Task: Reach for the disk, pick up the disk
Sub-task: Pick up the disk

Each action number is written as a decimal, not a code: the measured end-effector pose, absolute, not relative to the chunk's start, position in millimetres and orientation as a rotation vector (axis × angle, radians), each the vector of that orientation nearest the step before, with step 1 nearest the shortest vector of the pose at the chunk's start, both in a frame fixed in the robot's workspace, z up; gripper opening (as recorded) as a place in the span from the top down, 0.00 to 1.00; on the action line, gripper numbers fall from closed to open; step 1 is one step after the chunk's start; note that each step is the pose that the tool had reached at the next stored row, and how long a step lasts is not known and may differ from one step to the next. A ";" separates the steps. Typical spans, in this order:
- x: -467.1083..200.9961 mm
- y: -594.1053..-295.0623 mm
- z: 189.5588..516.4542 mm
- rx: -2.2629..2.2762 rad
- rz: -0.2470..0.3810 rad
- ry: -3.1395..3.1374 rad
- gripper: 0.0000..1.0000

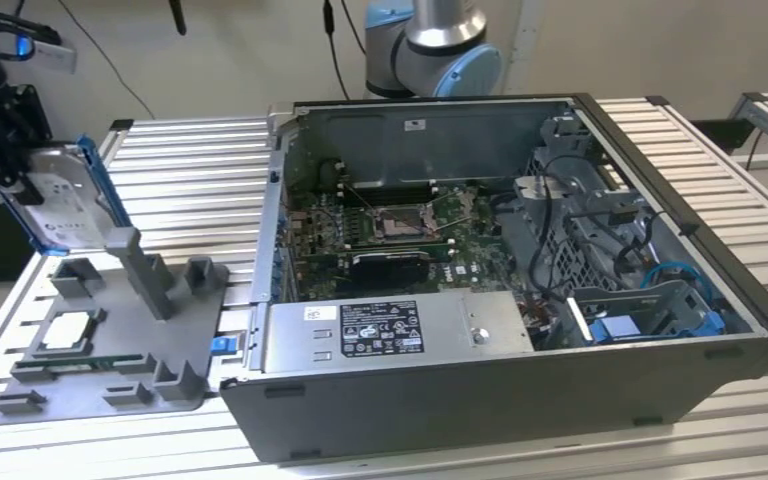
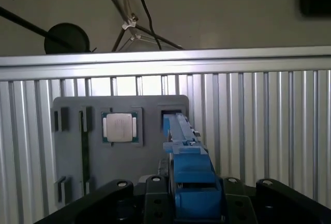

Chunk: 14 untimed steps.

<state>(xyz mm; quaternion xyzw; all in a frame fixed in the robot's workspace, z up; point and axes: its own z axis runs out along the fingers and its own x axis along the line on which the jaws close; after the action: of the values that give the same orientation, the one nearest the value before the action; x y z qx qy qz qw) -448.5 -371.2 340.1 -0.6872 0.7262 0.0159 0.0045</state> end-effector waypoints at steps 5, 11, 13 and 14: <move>-448.5 -371.2 361.7 -2.153 0.050 2.275 1.00; -448.5 -371.2 380.4 -2.153 0.050 2.275 1.00; -448.5 -371.2 384.0 -2.153 0.051 2.275 1.00; -448.5 -371.2 385.3 -2.152 0.051 2.274 1.00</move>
<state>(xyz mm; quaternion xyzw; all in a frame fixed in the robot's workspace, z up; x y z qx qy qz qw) -448.5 -371.2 385.3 -0.6873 0.7262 0.0164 0.0050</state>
